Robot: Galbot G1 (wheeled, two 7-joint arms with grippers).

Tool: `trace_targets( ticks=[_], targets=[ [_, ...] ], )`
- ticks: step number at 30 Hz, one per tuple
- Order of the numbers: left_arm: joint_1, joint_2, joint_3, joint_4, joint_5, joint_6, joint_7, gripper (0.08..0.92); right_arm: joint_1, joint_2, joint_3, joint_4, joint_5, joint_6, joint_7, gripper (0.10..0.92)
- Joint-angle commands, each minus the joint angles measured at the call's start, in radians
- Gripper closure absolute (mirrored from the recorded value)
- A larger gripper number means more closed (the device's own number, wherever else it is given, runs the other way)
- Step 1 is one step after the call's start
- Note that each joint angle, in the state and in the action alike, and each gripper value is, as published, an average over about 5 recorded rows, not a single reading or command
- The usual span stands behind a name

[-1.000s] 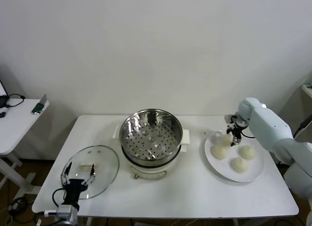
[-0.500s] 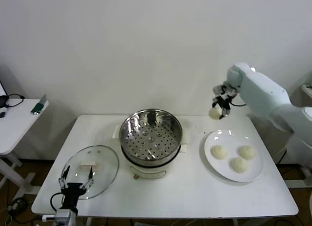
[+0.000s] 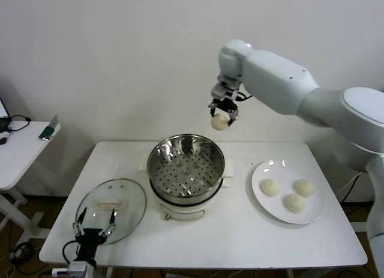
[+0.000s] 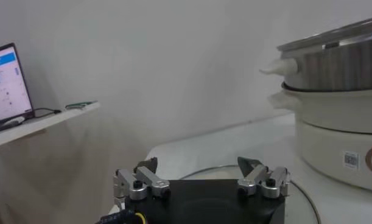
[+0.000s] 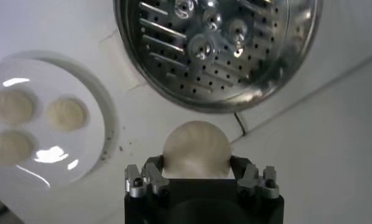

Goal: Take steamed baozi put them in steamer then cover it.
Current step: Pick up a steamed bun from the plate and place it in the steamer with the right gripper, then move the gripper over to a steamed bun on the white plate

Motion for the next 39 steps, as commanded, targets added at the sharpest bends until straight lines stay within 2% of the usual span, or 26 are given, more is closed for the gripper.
trace_targets(
  ticks=[1, 14, 25, 33, 39],
  targets=[
    [0.005, 0.003, -0.001, 0.003, -0.002, 0.002, 0.001, 0.177, -0.105, 0.137, 0.037, 0.044, -0.273, 0.134, 0.053, 0.313],
    [0.01, 0.026, -0.024, 0.01, -0.023, 0.005, 0.0, 0.177, -0.25, 0.19, 0.085, -0.021, -0.412, 0.137, 0.098, 0.313],
    [0.019, 0.028, -0.025, 0.014, -0.019, 0.004, -0.003, 0.177, -0.274, 0.196, 0.073, -0.058, -0.415, 0.125, 0.117, 0.307],
    [0.023, 0.029, -0.027, 0.018, -0.022, -0.002, -0.004, 0.177, -0.263, 0.186, 0.083, -0.053, -0.409, 0.114, 0.108, 0.208],
    [0.025, 0.026, -0.026, 0.019, -0.022, -0.003, -0.007, 0.177, -0.187, 0.128, 0.098, 0.015, -0.301, 0.104, 0.072, 0.203]
  ],
)
